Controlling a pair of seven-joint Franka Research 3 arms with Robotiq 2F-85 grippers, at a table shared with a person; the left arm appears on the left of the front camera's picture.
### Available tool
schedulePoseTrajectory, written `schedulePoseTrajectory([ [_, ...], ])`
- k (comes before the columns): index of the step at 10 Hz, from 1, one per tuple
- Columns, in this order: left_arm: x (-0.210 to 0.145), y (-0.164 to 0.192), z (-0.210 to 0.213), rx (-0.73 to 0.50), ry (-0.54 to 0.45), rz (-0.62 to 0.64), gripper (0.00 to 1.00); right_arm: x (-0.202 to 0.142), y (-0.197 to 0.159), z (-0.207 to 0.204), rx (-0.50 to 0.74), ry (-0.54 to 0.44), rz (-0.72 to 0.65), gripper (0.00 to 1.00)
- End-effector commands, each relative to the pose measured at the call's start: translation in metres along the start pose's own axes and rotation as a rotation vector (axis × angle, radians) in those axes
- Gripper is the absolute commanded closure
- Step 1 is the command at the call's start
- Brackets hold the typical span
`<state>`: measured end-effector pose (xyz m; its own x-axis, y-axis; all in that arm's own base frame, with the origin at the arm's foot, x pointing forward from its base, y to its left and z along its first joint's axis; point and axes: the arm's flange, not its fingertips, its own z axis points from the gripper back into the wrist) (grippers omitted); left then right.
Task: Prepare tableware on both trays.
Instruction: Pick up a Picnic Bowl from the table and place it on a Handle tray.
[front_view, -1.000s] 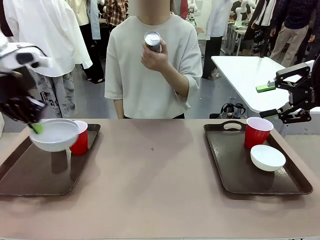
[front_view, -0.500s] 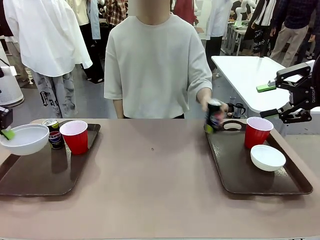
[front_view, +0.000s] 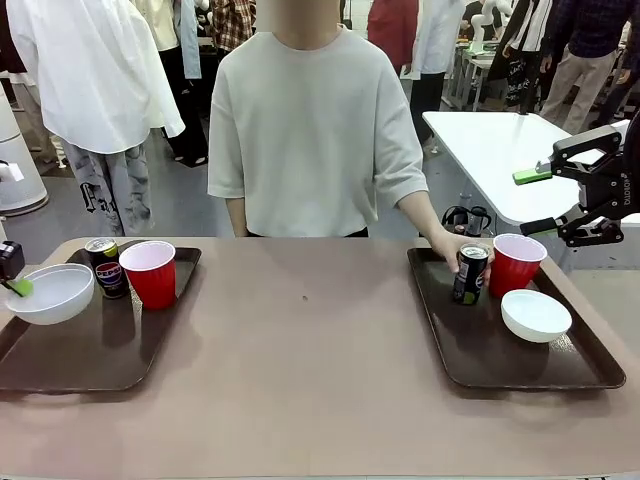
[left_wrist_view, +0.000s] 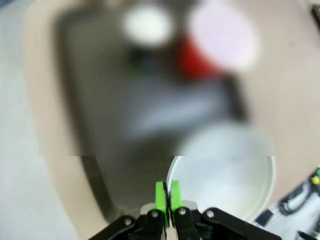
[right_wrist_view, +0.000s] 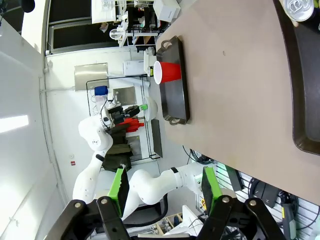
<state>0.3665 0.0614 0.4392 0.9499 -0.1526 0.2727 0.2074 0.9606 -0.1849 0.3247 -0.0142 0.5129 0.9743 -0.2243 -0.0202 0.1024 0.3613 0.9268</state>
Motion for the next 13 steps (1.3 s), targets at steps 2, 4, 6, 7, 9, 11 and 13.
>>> schedulePoseTrajectory([
  [2,-0.024,0.001,-0.048,0.001,-0.003,-0.008,1.00,0.001,-0.002,0.001,-0.003,0.011,0.018,0.24],
  [4,-0.023,0.001,-0.072,0.013,0.024,-0.001,1.00,0.001,-0.002,0.001,-0.003,0.011,0.018,0.24],
  [6,-0.025,-0.002,-0.088,0.035,0.046,-0.007,1.00,0.001,-0.002,0.001,-0.003,0.011,0.018,0.24],
  [7,-0.027,-0.003,-0.092,0.045,0.048,-0.011,1.00,0.001,-0.002,0.001,-0.003,0.011,0.018,0.24],
  [9,-0.029,-0.006,-0.103,0.046,0.058,-0.019,1.00,0.001,-0.002,0.001,-0.003,0.011,0.018,0.24],
  [11,-0.028,-0.010,-0.103,0.040,0.063,-0.022,0.38,0.001,-0.002,0.001,-0.003,0.011,0.018,0.24],
  [13,-0.027,-0.017,-0.093,0.033,0.058,-0.026,0.18,0.001,-0.002,0.001,-0.003,0.011,0.018,0.24],
])
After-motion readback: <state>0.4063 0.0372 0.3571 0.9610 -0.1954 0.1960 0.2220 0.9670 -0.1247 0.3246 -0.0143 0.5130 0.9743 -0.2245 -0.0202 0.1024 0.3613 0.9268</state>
